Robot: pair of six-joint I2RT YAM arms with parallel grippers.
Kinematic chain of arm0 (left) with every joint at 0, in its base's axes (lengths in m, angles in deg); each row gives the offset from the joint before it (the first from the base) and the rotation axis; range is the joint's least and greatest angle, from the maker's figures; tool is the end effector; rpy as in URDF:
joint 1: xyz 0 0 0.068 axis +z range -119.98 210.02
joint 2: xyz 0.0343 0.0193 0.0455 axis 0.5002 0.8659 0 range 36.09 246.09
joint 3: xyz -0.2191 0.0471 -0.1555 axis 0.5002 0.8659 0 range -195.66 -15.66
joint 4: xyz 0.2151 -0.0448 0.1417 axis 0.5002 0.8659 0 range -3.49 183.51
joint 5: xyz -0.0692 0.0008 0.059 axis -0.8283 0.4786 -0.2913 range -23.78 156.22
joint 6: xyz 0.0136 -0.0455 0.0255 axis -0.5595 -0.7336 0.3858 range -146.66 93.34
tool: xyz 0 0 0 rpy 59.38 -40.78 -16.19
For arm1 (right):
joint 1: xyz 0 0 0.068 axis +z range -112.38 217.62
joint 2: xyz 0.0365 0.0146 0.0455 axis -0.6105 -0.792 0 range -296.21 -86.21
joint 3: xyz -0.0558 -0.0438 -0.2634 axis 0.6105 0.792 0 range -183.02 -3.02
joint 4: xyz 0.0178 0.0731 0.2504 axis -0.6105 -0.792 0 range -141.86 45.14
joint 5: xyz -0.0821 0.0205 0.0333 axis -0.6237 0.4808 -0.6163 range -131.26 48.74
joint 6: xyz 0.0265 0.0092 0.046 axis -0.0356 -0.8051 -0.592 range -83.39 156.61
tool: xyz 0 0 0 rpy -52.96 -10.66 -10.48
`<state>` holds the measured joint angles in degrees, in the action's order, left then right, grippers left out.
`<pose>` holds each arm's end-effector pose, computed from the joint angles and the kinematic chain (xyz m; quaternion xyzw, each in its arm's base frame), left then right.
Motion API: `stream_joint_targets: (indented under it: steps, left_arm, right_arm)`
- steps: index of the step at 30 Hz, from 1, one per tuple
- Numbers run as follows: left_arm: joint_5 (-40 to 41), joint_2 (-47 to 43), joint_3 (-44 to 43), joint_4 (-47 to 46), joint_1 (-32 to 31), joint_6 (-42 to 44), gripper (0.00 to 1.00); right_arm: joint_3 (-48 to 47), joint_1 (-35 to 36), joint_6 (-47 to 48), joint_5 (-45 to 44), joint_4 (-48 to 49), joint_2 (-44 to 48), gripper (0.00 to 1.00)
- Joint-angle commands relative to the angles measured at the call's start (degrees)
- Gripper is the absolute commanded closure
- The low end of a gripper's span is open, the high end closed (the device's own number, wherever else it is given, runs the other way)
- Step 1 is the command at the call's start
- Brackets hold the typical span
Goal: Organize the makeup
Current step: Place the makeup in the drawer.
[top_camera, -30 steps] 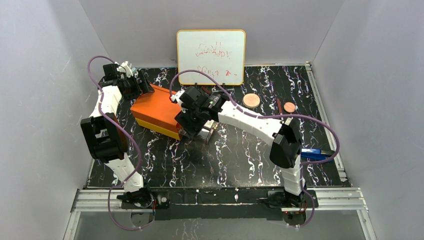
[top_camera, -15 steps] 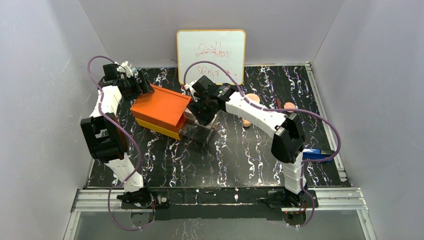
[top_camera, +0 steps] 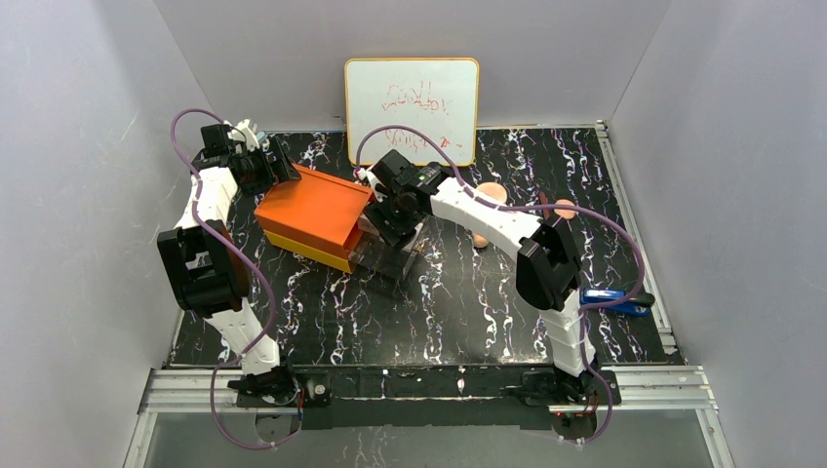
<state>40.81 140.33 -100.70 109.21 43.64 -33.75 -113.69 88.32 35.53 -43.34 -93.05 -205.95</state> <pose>0.4070 0.0829 0.2745 -0.0720 0.8924 -0.1779 0.4083 0.2935 0.3564 0.2712 -0.3978 0.8729 0.1074 0.2611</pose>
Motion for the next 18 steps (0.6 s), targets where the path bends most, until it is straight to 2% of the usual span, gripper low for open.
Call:
stream_joint_targets:
  steps: [1,5,7,8,13,18]
  left_arm:
    - [4.5,1.4,2.1,6.5,-0.5,3.0,0.03]
    - [4.4,1.3,2.2,6.4,-0.5,2.9,0.03]
    - [4.5,1.3,2.3,6.4,-0.5,2.9,0.03]
    - [4.4,1.3,2.3,6.4,-0.5,2.8,0.03]
    - [4.4,1.0,2.4,6.4,-0.5,2.8,0.03]
    - [4.5,1.0,2.3,6.4,-0.5,2.7,0.03]
  right_arm:
    - [-2.4,0.3,1.0,0.7,-0.5,1.1,0.21]
    - [-3.6,0.3,0.9,-2.1,-0.2,3.5,0.14]
    - [-4.4,0.2,0.9,-3.1,0.3,5.3,0.03]
    - [-4.8,0.2,0.9,-3.8,0.5,6.1,0.02]
    - [-6.1,0.3,-0.9,-11.5,2.6,11.4,0.01]
    - [4.1,0.2,-8.3,-21.1,7.5,21.1,0.01]
